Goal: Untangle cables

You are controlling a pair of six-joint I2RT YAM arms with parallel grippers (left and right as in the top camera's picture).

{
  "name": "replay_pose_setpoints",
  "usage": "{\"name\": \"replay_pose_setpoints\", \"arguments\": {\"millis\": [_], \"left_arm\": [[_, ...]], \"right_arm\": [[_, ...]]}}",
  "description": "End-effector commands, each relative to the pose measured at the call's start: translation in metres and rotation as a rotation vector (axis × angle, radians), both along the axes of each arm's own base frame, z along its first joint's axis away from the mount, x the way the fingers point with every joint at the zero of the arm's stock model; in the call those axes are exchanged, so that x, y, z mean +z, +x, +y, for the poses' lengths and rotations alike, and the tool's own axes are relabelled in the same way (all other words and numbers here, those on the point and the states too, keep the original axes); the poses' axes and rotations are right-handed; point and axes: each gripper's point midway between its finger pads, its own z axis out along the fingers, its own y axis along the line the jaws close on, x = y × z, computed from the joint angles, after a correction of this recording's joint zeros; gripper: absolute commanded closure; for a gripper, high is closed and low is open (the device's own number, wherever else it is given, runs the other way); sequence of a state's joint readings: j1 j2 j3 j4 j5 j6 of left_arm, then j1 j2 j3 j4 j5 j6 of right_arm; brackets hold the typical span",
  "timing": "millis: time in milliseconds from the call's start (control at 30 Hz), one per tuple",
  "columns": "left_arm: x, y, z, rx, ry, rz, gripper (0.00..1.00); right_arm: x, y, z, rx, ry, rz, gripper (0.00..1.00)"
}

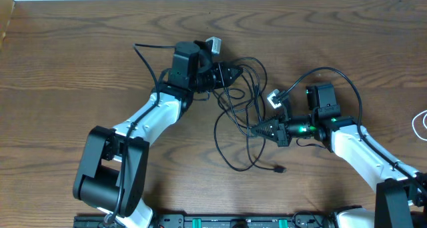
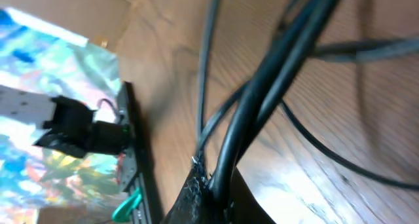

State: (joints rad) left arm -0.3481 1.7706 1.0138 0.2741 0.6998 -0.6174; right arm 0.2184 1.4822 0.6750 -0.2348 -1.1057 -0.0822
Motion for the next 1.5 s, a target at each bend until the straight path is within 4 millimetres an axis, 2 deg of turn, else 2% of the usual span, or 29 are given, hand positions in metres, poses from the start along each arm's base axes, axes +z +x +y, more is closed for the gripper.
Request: {"name": "replay_pose_setpoints", "arguments": {"millis": [0, 67, 100, 267, 433, 667, 833, 967, 1100, 1167, 1267, 1367, 1467], "left_arm": [[0.011, 0.001, -0.01, 0.015, 0.013, -0.042, 0.74], [0.009, -0.007, -0.02, -0.022, 0.027, -0.054, 0.74], [0.008, -0.01, -0.023, -0.041, 0.038, -0.068, 0.74], [-0.002, -0.02, -0.025, -0.065, 0.069, -0.036, 0.74], [-0.007, -0.021, -0.022, -0.074, 0.091, -0.031, 0.74], [0.019, 0.004, -0.013, -0.007, 0.017, -0.119, 0.74], [0.047, 0.018, -0.014, 0.077, -0.128, -0.092, 0.75], [0.05, 0.015, -0.02, 0.066, -0.136, -0.1, 0.75], [0.048, 0.018, -0.018, 0.087, -0.125, -0.1, 0.75], [0.043, 0.022, -0.013, 0.122, -0.104, -0.092, 0.74], [0.033, 0.025, -0.007, 0.164, -0.071, -0.067, 0.74], [0.027, 0.022, -0.009, 0.152, -0.065, -0.042, 0.74], [0.024, 0.013, -0.017, 0.101, -0.076, -0.019, 0.74]], "right_arm": [[0.03, -0.015, 0.01, 0.117, 0.179, -0.035, 0.99], [0.038, -0.013, 0.011, 0.134, 0.212, -0.07, 0.99], [0.035, -0.011, 0.011, 0.121, 0.197, -0.068, 0.99], [-0.001, 0.014, -0.001, -0.049, -0.02, -0.033, 0.99], [-0.002, 0.014, 0.0, -0.05, -0.027, -0.03, 0.99], [-0.016, 0.011, -0.006, -0.079, -0.095, 0.022, 0.99], [-0.015, 0.001, 0.006, -0.032, -0.094, 0.014, 0.99], [-0.015, -0.01, 0.019, 0.02, -0.095, 0.01, 0.99], [-0.017, -0.018, 0.026, 0.048, -0.107, 0.008, 0.99], [-0.014, -0.021, 0.029, 0.065, -0.09, 0.01, 0.99], [0.01, -0.033, 0.038, 0.152, 0.053, 0.012, 0.99], [0.034, -0.039, 0.044, 0.232, 0.18, -0.036, 0.99], [0.044, -0.035, 0.047, 0.253, 0.222, -0.092, 0.99]]}}
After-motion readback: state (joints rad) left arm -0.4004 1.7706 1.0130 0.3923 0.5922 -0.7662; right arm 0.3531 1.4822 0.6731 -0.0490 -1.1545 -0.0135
